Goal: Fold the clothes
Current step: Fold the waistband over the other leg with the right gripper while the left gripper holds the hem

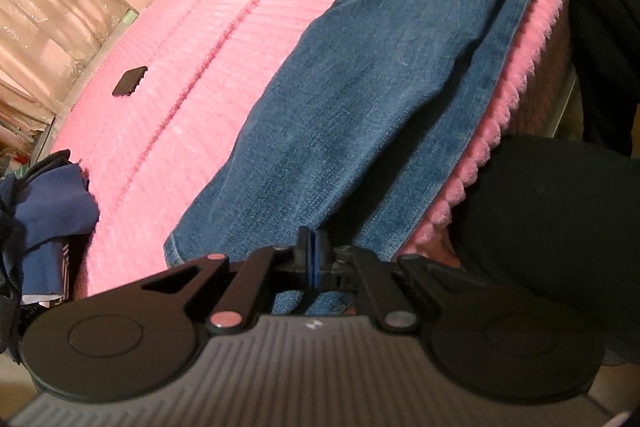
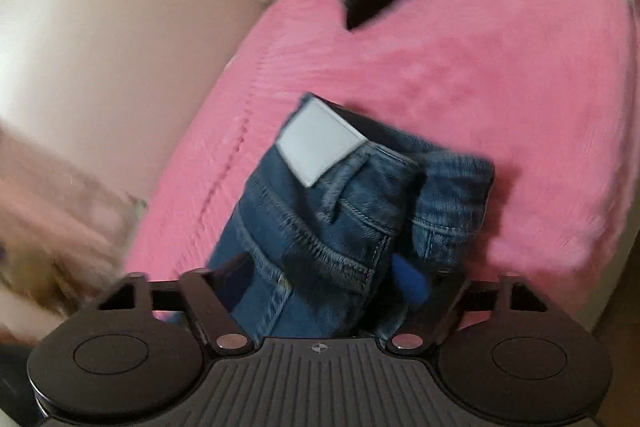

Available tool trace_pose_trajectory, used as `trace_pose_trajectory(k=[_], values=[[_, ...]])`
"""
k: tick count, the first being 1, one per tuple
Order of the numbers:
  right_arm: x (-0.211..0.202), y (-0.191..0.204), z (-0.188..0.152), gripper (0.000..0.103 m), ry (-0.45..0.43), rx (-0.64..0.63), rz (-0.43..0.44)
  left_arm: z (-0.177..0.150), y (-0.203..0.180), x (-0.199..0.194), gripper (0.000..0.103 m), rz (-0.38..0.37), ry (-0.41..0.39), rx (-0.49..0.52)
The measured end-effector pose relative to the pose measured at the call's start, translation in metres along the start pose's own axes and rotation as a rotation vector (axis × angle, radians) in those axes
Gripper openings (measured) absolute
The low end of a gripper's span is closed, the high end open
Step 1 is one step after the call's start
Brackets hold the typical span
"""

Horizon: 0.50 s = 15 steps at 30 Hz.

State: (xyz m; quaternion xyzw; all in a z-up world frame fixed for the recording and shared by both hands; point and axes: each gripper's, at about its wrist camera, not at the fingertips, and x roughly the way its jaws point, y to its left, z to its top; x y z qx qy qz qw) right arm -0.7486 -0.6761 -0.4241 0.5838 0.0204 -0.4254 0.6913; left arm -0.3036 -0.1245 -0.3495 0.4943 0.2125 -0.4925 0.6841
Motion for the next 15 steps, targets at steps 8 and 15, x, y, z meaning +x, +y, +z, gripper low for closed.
trace_pose_trajectory(k=[8,15], values=[[-0.039,0.033,0.013,0.011,-0.084,-0.096,0.032,0.004,0.006,-0.031,0.000,0.077,-0.083,-0.021],[-0.029,-0.011,-0.009,0.011,-0.076,-0.047,-0.094,-0.007,-0.020,-0.019,0.000,0.043,-0.022,0.065]])
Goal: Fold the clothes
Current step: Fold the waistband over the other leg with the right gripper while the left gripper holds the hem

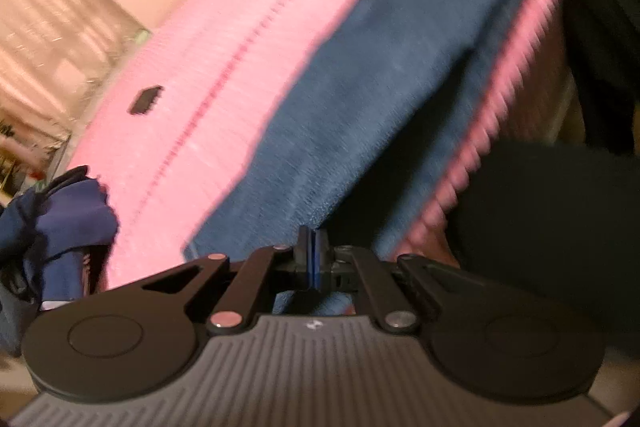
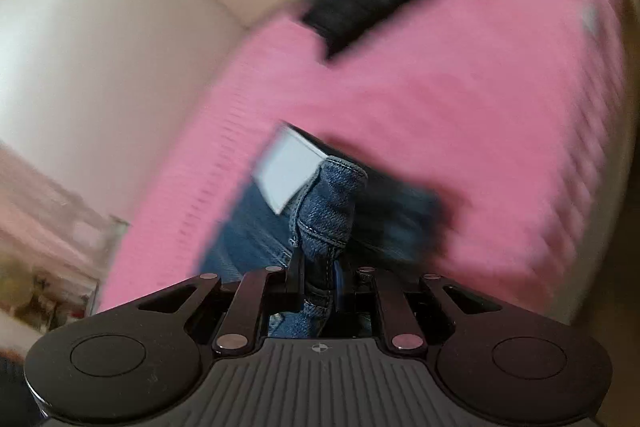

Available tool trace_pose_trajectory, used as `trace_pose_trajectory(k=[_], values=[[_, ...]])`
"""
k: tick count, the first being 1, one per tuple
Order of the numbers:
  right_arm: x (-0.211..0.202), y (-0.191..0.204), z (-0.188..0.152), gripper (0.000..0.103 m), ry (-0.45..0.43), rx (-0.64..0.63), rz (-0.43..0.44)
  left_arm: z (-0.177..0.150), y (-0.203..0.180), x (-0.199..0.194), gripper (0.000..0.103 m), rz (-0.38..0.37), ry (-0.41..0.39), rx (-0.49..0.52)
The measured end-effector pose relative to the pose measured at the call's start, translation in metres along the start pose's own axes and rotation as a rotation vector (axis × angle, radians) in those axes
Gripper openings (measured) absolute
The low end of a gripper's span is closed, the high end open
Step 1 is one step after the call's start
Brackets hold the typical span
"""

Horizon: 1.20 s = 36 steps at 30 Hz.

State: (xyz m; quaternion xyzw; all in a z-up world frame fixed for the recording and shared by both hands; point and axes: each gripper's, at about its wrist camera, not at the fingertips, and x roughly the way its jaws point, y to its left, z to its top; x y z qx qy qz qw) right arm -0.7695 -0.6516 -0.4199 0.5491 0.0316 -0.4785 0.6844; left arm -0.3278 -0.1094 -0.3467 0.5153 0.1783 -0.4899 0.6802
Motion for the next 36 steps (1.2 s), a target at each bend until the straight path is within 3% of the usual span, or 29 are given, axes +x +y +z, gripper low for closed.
trace_pose_trajectory(k=[3,6,9,10,11,16,20,21,22,26,27,29,30,32,36], values=[[0.002,-0.004,-0.010,0.012,-0.009,-0.017,-0.011,-0.010,-0.009,0.008,0.000,-0.008,0.039,0.016],[-0.003,0.005,-0.010,0.016,0.001,-0.055,-0.028,-0.018,-0.008,0.008,0.000,0.001,0.029,-0.033],[-0.015,0.019,-0.014,0.035,-0.008,-0.142,-0.063,-0.023,-0.006,0.002,0.000,0.024,0.010,-0.080],[-0.019,0.026,-0.018,0.057,-0.016,-0.191,-0.085,-0.024,-0.005,0.000,0.000,0.032,0.007,-0.086],[-0.023,0.033,-0.023,0.073,-0.027,-0.239,-0.097,-0.025,-0.006,-0.003,0.000,0.045,0.001,-0.082],[-0.039,0.086,-0.075,0.074,-0.003,-0.534,-0.027,-0.031,-0.015,-0.017,0.011,0.131,-0.054,-0.011],[-0.042,0.144,-0.153,0.074,0.093,-0.865,0.111,-0.037,-0.023,-0.011,0.018,0.203,-0.073,0.081],[-0.041,0.158,-0.174,0.074,0.120,-0.954,0.152,-0.040,-0.025,-0.007,0.027,0.213,-0.073,0.112],[-0.040,0.171,-0.197,0.074,0.144,-1.045,0.193,-0.042,-0.027,-0.002,0.030,0.220,-0.071,0.145],[-0.036,0.213,-0.283,0.074,0.227,-1.402,0.335,-0.044,-0.035,0.019,0.029,0.223,-0.091,0.241],[-0.035,0.218,-0.305,0.074,0.238,-1.503,0.360,-0.044,-0.037,0.023,0.025,0.223,-0.099,0.262],[-0.036,0.225,-0.347,0.073,0.241,-1.713,0.393,-0.042,-0.037,0.030,0.006,0.218,-0.110,0.271],[-0.035,0.226,-0.363,0.073,0.241,-1.796,0.406,-0.041,-0.035,0.033,0.004,0.210,-0.111,0.265],[-0.033,0.227,-0.388,0.073,0.239,-1.900,0.429,-0.039,-0.030,0.033,0.003,0.199,-0.121,0.243],[-0.025,0.231,-0.418,0.070,0.214,-1.990,0.437,-0.033,0.002,0.001,0.003,0.217,-0.218,0.080]])
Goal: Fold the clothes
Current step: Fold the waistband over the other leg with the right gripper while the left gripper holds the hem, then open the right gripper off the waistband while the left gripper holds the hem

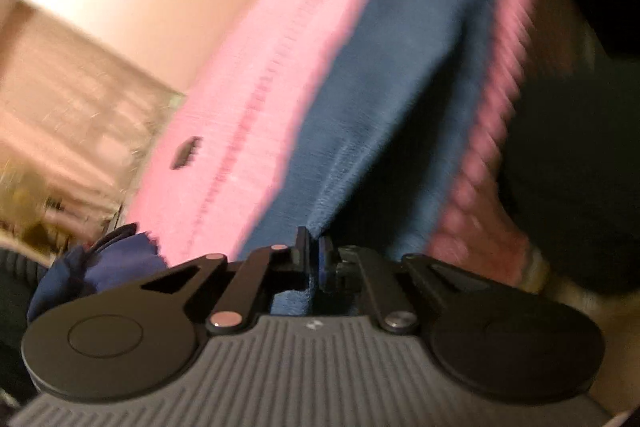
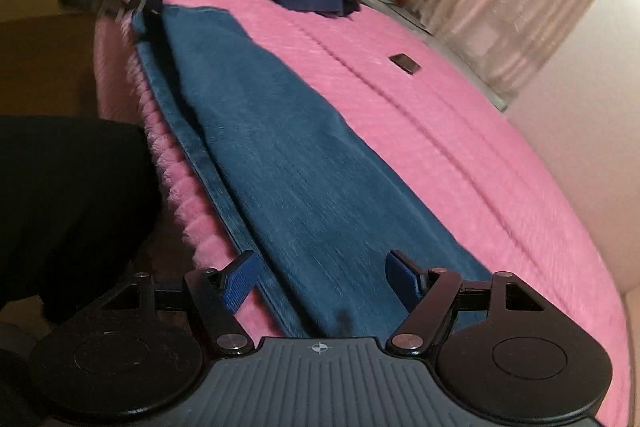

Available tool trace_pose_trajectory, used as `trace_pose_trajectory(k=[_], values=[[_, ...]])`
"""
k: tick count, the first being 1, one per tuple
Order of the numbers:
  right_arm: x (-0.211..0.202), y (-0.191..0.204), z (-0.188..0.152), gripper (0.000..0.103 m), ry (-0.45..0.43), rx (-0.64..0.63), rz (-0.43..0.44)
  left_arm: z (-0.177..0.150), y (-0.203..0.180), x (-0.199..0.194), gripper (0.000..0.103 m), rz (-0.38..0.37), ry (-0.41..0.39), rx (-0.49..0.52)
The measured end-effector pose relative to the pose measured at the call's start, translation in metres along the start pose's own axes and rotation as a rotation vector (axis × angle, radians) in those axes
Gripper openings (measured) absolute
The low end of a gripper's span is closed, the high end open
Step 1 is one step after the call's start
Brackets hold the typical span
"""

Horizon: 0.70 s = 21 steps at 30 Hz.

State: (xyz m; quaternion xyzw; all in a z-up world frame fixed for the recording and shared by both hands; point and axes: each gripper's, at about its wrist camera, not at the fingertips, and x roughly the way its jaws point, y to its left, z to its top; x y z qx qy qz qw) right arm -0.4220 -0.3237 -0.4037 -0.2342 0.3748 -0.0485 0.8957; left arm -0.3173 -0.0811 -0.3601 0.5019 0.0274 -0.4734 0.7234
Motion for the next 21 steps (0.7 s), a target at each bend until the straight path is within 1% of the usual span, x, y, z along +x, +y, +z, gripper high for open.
trace_pose_trajectory(k=[1,2,5,6,7,8,10,15,19,21], values=[[0.005,0.002,0.001,0.061,0.006,-0.012,-0.012,0.004,0.007,-0.006,0.003,0.010,-0.017,-0.020],[0.011,0.003,0.002,0.055,0.018,-0.030,-0.026,0.007,0.009,-0.009,0.003,0.013,-0.021,-0.010],[0.025,0.007,-0.008,0.055,0.053,-0.097,-0.051,0.010,0.005,-0.011,0.003,0.010,-0.016,0.051],[0.028,0.008,-0.011,0.053,0.059,-0.124,-0.060,0.007,0.001,-0.008,0.003,0.003,-0.006,0.071],[0.030,0.009,-0.015,0.044,0.063,-0.149,-0.073,0.004,-0.004,-0.005,0.003,-0.005,0.005,0.094],[0.032,0.010,-0.018,0.023,0.073,-0.174,-0.084,0.000,-0.010,-0.002,0.003,-0.012,0.016,0.118],[0.036,0.008,-0.026,0.002,0.091,-0.198,-0.095,-0.005,-0.019,0.002,0.003,-0.021,0.031,0.153],[0.019,0.013,-0.030,0.002,0.079,-0.224,-0.102,-0.012,-0.032,-0.004,0.003,-0.022,0.045,0.157],[0.038,0.023,-0.038,0.002,0.116,-0.224,-0.101,-0.021,-0.051,0.010,0.003,-0.047,0.087,0.184],[0.043,0.025,-0.039,0.002,0.119,-0.221,-0.115,-0.023,-0.056,0.011,0.004,-0.043,0.092,0.195]])
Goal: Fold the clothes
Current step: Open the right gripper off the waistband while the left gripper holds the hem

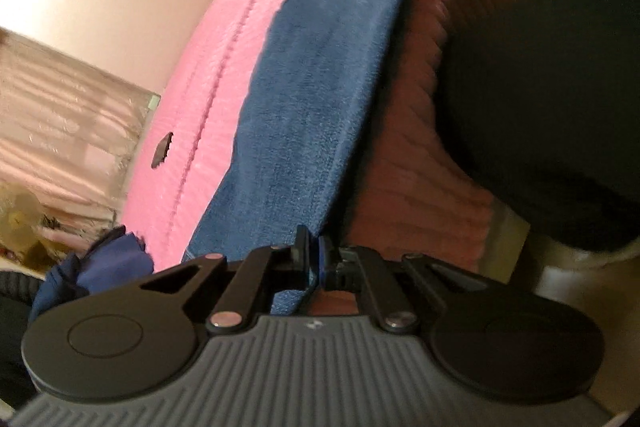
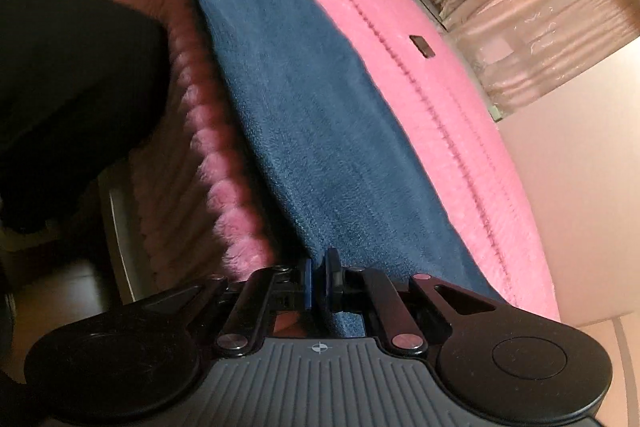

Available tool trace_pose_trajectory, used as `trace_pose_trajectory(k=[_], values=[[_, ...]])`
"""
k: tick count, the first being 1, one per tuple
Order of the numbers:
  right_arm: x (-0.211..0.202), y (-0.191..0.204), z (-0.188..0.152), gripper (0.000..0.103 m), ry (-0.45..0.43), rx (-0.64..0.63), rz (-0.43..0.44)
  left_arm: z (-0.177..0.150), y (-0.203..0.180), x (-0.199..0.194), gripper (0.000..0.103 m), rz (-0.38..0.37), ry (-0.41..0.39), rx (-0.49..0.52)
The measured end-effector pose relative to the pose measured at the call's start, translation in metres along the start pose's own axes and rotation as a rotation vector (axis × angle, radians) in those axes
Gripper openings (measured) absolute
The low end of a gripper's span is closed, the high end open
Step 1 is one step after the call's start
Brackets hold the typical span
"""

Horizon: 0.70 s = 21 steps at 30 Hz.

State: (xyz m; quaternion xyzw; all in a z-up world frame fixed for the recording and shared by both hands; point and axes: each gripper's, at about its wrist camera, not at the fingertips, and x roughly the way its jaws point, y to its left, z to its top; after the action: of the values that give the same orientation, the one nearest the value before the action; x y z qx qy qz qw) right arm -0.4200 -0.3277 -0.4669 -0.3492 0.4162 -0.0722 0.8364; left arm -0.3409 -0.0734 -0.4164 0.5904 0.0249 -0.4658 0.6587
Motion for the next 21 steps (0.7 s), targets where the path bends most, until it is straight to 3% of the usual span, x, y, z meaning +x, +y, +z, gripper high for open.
trace_pose_trajectory(k=[3,5,13,17,21], values=[[-0.006,-0.010,-0.007,0.012,-0.007,0.077,-0.004,-0.005,0.003,-0.001,0.005,0.032,0.020,-0.001],[-0.010,-0.019,-0.019,0.033,0.015,0.139,-0.031,-0.008,0.007,-0.002,0.005,0.058,0.024,-0.016],[-0.031,-0.069,-0.080,0.034,0.147,0.472,-0.127,-0.010,0.011,0.003,0.005,0.055,0.059,0.008],[-0.031,-0.118,-0.135,0.035,0.247,0.762,-0.214,-0.011,0.018,0.008,0.005,0.076,0.084,-0.006],[-0.050,-0.175,-0.209,0.035,0.227,1.242,-0.289,-0.007,0.027,0.010,0.005,0.074,0.094,0.005]])
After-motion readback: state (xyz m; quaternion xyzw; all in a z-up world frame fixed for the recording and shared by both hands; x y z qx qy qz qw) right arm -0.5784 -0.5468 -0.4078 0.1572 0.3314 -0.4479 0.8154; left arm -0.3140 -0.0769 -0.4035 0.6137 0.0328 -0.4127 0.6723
